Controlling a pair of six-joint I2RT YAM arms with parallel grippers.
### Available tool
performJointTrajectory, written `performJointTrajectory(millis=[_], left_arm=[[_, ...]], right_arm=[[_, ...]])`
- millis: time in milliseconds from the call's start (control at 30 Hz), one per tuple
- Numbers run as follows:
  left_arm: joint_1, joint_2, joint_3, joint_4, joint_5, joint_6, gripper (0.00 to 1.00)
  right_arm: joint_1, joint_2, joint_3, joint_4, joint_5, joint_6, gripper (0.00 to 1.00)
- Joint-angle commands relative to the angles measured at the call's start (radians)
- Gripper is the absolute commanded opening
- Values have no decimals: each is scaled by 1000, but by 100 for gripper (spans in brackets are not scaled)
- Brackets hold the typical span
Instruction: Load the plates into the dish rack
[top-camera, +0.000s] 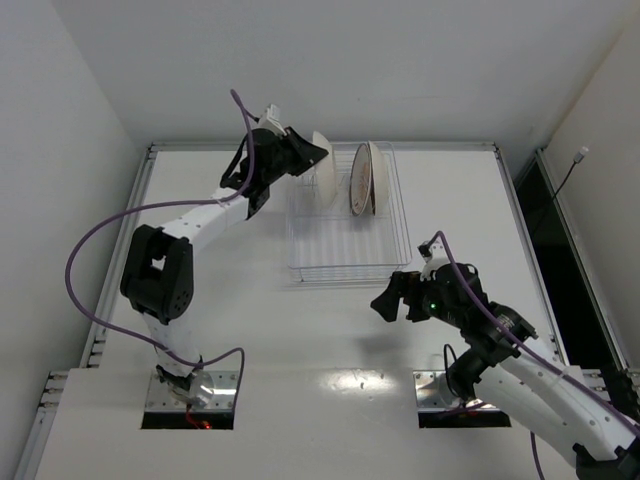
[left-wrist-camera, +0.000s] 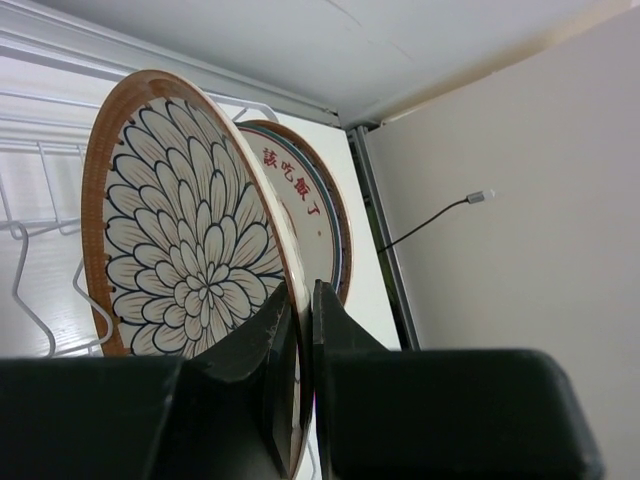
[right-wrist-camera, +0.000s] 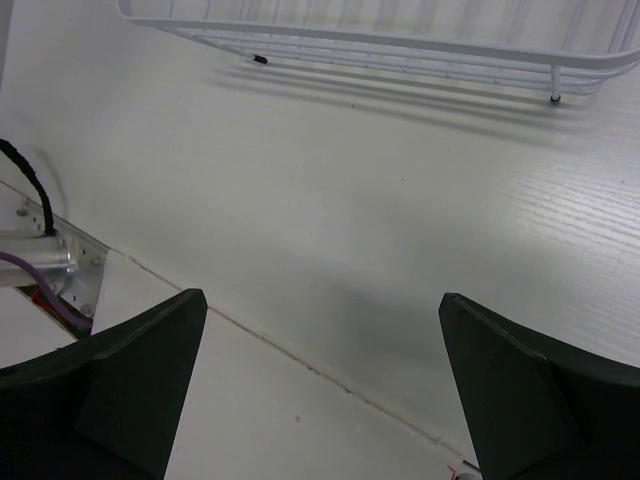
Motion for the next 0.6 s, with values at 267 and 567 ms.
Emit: performJointTrajectory(millis=[267,567], left_arm=[[16,45,81,25,11,68,0],[16,34,-45,277,84,-84,0]], right_arm=[[-5,4,8,46,-12,-9,100],[-5,4,17,46,-12,-9,100]])
